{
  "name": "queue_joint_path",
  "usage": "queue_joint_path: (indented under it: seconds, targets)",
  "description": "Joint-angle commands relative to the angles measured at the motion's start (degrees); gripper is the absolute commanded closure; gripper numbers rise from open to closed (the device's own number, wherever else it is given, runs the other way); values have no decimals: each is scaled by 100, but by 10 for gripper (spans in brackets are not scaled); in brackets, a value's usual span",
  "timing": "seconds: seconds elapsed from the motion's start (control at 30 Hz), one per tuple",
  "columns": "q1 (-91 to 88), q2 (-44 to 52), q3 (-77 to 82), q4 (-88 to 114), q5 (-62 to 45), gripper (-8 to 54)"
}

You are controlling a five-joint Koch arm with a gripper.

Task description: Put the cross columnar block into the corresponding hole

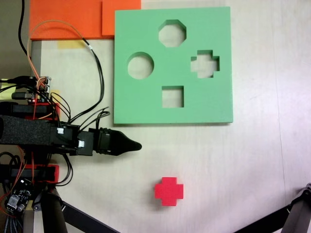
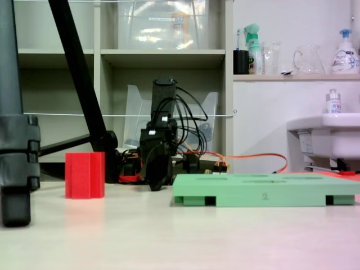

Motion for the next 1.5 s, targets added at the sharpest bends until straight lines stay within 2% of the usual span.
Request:
queue_joint_path:
  seconds: [0.0,0.1,0.27,0.47,0.63,0.73,0.87,0.97,1.0,1.1,1.17,1.23,1.3,1.47]
  targets:
    - [220,439,387,202,510,110]
    - [299,439,387,53,2136,111]
    - [510,439,220,-642,3129,128]
    - [923,448,-879,-176,4658,143]
    - [1362,448,-2479,1775,5616,159]
    - [1371,448,-4113,4201,6337,169]
    - [1512,448,-5563,6293,6478,205]
    - [1986,431,-6179,6891,6469,204]
    - [2153,413,-6354,6935,6434,199]
    - [2347,-9,-6979,7277,6311,71]
    - [2479,-431,-7365,7620,6311,11]
    - [2610,-896,-7673,7770,6311,-4]
    - [2654,-1468,-7989,7866,6284,-64]
    - [2628,-3234,-8851,7928,6012,-67]
